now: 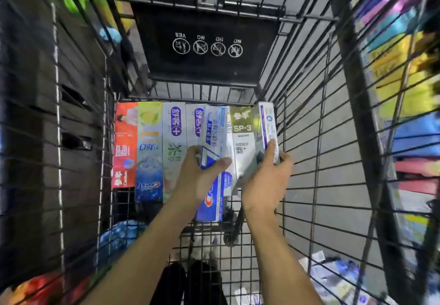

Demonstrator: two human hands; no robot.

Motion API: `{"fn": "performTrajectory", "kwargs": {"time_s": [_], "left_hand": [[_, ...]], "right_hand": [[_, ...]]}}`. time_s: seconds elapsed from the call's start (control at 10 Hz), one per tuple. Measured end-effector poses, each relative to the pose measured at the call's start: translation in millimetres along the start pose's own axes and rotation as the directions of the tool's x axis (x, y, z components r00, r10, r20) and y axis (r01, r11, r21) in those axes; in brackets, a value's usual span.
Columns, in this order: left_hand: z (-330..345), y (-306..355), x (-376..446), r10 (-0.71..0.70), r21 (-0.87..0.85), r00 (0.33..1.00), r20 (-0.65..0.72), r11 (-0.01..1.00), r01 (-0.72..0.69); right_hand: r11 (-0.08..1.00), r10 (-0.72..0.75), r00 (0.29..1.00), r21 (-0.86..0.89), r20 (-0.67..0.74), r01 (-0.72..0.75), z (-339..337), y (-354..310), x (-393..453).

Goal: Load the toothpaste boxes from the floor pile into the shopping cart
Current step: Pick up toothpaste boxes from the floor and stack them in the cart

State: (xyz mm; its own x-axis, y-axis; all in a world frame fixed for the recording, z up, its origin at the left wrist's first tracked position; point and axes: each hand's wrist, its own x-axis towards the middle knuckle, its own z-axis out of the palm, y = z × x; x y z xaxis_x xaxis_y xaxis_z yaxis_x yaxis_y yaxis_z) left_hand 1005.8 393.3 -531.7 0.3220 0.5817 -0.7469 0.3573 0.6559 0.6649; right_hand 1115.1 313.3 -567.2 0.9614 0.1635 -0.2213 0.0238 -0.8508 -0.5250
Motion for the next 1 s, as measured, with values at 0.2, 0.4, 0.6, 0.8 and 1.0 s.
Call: {"fn": "performTrajectory", "kwargs": {"time_s": [0.2,0.4,0.6,0.8,1.0], "left_hand": [[-8.2,-3.0,2.2,0.000,0.028,1.000,0.000,1.000,0.000],[-12.4,-2.0,3.3,-0.011,-0.020,0.999,0.032,1.000,0.011],[-17.0,-4.9,7.2,-0.001,0.002,1.000,0.015,1.000,0.001],[-26.6,-9.6,8.4,0.005,-0.012,1.000,-0.014,1.000,-0.006],[-37.9,-12.3,-0.5,0.056,0.004,0.995,-0.086,0.998,-0.056]], "right_hand": [[0.997,-0.056,0.984,-0.036,0.168,0.063,5.2,10.7,0.8],[0.959,-0.174,0.933,-0.159,0.316,0.233,0.7,17.8,6.0],[0.814,-0.362,0.845,-0.309,0.394,0.492,4.6,12.6,8.5],[0.755,-0.309,0.818,-0.398,0.485,0.521,10.1,22.1,4.9],[0.750,-0.264,0.791,-0.397,0.552,0.528,0.7,4.8,-1.1]]}}
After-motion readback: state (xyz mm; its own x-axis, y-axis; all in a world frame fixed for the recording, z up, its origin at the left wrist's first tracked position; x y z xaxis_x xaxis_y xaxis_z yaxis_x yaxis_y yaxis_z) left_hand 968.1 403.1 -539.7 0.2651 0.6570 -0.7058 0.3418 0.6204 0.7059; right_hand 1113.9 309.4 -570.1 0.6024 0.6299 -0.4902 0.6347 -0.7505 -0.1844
